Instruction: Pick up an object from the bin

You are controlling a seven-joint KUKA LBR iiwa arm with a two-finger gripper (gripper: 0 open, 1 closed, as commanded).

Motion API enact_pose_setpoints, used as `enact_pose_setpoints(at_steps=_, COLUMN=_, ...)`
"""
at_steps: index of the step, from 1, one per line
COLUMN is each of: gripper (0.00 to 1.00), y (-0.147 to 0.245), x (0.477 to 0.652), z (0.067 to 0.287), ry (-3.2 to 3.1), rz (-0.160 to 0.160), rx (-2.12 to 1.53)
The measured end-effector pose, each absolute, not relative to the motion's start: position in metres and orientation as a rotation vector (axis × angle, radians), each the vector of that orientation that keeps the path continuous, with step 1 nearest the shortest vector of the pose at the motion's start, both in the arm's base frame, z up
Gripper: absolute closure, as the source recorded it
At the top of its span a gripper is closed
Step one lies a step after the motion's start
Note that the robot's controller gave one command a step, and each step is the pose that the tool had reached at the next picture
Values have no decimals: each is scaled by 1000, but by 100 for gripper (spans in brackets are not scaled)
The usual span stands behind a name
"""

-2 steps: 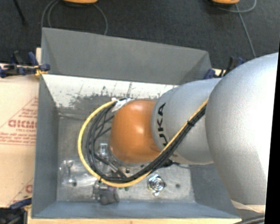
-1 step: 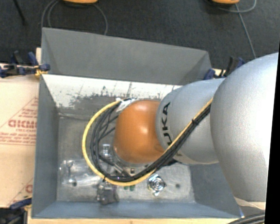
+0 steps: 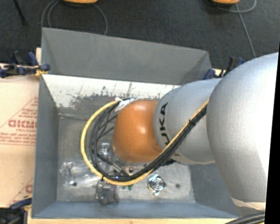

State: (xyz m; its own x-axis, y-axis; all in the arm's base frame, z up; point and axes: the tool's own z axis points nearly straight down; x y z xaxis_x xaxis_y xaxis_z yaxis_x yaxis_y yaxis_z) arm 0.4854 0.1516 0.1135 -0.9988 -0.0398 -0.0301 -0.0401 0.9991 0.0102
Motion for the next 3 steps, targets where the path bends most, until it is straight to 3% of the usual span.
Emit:
enact_pose_setpoints(at_steps=1, gripper=100, y=151, x=488, z=114, ry=3104, rz=19, rx=-50)
enact_pose_setpoints(at_steps=2, gripper=0, y=151, x=482, z=112, ry=3129, rz=12, rx=-54)
enact_pose_setpoints(at_steps=3, gripper=0, y=158, x=478, z=116, ry=3128, rz=6, rx=-20)
